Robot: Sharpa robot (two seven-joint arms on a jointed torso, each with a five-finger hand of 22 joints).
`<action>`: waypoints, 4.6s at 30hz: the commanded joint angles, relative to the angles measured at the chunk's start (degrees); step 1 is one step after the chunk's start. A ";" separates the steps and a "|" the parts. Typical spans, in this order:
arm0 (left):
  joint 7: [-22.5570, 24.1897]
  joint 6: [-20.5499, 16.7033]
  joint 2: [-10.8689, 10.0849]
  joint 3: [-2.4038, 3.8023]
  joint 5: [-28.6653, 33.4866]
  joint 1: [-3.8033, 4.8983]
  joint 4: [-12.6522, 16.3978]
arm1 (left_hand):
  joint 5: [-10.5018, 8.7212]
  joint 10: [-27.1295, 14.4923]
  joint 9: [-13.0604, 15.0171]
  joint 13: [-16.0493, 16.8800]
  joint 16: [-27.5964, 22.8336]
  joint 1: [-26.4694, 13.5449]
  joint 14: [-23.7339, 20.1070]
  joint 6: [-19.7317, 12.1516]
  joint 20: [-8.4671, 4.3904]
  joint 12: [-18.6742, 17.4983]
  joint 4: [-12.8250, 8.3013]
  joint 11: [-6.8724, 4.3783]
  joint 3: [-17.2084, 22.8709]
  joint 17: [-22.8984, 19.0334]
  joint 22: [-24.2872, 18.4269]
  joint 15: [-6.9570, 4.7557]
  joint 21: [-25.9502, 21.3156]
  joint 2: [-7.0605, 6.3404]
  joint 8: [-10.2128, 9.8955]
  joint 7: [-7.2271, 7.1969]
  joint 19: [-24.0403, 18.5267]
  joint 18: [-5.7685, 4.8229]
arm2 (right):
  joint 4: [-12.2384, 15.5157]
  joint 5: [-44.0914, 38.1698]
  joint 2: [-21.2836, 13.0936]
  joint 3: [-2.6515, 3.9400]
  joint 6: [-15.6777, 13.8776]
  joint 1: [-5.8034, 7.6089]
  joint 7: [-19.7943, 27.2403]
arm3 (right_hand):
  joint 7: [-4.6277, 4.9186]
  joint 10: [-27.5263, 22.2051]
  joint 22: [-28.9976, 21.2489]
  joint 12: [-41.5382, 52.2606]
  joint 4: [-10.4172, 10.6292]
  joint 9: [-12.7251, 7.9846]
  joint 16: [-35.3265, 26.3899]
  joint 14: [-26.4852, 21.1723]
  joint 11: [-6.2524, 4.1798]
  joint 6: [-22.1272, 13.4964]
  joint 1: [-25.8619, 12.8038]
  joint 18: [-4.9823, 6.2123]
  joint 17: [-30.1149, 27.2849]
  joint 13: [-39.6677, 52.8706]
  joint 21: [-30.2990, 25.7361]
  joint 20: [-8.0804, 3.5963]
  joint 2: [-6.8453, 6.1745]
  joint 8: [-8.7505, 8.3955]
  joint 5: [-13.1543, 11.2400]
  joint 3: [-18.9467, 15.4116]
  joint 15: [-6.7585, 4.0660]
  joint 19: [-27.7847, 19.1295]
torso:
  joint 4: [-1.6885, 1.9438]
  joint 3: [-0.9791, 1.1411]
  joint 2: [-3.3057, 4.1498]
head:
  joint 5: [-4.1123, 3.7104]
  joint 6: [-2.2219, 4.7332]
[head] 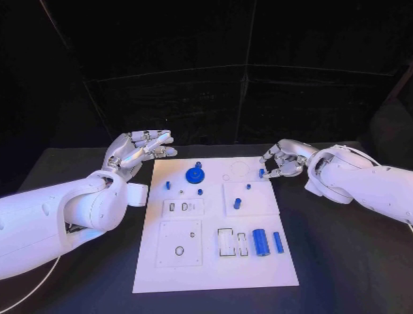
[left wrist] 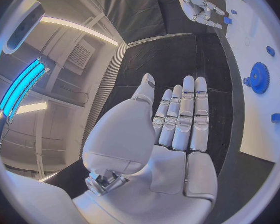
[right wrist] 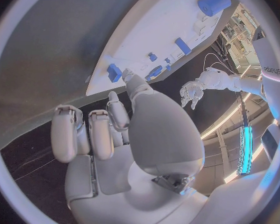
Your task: Assemble the parts on the task board
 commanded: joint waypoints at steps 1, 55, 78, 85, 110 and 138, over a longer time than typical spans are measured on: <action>0.14 0.75 0.10 0.04 -0.34 0.08 -0.01 | 0.16 0.42 0.04 0.05 -0.35 0.16 0.37 0.24 0.06 -0.11 -0.45 0.17 0.03 0.09 -0.10 -0.04 -0.39 0.57 -0.10 -0.03 0.41 0.45 | -0.29 -0.86 0.25 0.02 1.09 -0.06 -0.34 | -0.08 -0.22 2.52 -0.02 0.12 0.04 -0.29 3.36 0.17 -0.50 -0.48 0.69 3.19 0.10 -0.31 0.07 -0.11 -0.16 -0.33 -0.33 0.45 -0.42 | 0.02 -0.01 0.01 | 0.05 -0.02; -0.08 0.45 0.00 0.04 -0.34 0.08 -0.33 | 0.16 0.09 -0.09 -0.09 -0.67 0.22 0.28 -0.04 0.09 -0.60 -0.73 0.42 -0.21 0.14 -0.20 0.09 -0.60 0.68 -0.53 0.31 0.45 0.39 | -2.04 -0.93 2.25 0.03 -2.21 -1.17 -1.37 | -2.53 2.82 6.01 4.24 -1.06 0.84 1.02 4.07 -1.96 9.34 1.06 -0.06 6.04 3.78 1.13 -1.26 6.45 3.41 -1.59 4.34 -1.24 2.23 | 0.10 0.01 -0.02 | 0.02 -0.51; -0.19 0.56 -0.06 0.04 -0.34 0.08 -0.41 | 0.16 0.07 -0.10 -0.10 -0.71 0.20 0.29 -0.07 0.10 -0.67 -0.76 0.45 -0.27 0.16 -0.22 0.11 -0.63 0.70 -0.59 0.34 0.47 0.39 | 11.85 2.98 -0.76 0.12 -9.89 -1.01 -8.67 | -3.60 3.56 7.37 4.56 -1.63 1.14 1.51 4.26 -2.92 11.55 -0.30 -0.38 7.03 4.31 1.74 -2.34 7.31 3.92 -0.28 7.09 -2.18 3.15 | 0.24 -0.16 -0.37 | -0.03 -0.66; -0.39 1.05 0.37 0.03 -0.33 0.08 -1.07 | 0.17 0.73 0.00 -0.01 -0.76 0.20 0.59 0.52 0.04 -0.56 -0.88 0.18 -0.39 0.28 -0.22 -0.04 -0.68 1.00 -0.47 -0.03 0.70 0.44 | 16.45 -0.27 2.33 0.13 -10.24 -0.96 -13.20 | -3.60 3.37 7.39 4.15 -1.55 1.14 1.42 4.22 -2.93 11.53 -0.56 -0.38 6.87 4.00 1.75 -2.35 7.45 3.85 -0.56 7.30 -2.18 3.16 | 0.33 -0.26 -0.86 | 0.81 -1.35; -1.31 1.62 0.86 0.04 -0.33 0.20 -1.27 | 0.17 2.98 -0.02 -0.02 0.06 -0.05 4.02 2.35 -1.08 -0.99 -1.20 -0.70 -1.49 1.58 0.07 -1.18 0.13 1.83 -0.61 -0.75 3.45 0.45 | 14.46 -9.87 15.39 -2.66 -5.27 -2.13 -18.82 | -3.52 3.07 7.25 3.48 -1.83 1.06 1.23 4.13 -2.90 11.21 -0.78 -0.35 6.52 3.53 1.68 -2.36 7.28 3.54 -1.17 7.77 -2.17 3.04 | 0.60 -0.34 -1.05 | 3.08 -2.96; -1.36 1.74 1.27 0.04 -0.32 0.22 -1.65 | 0.18 3.04 -0.04 -0.03 -0.14 -0.20 3.83 2.39 -1.06 -1.11 -1.14 -0.66 -1.65 1.61 0.02 -1.11 0.04 1.88 -0.70 -0.73 3.42 0.40 | 11.19 -12.98 18.76 -3.12 -3.43 -3.72 -20.27 | -3.40 2.98 7.24 3.32 -1.88 1.02 1.16 4.11 -2.80 11.05 -1.14 -0.34 6.40 3.46 1.67 -2.33 6.96 3.37 -1.20 7.82 -2.11 3.02 | 0.54 -0.27 -1.04 | 3.89 -3.67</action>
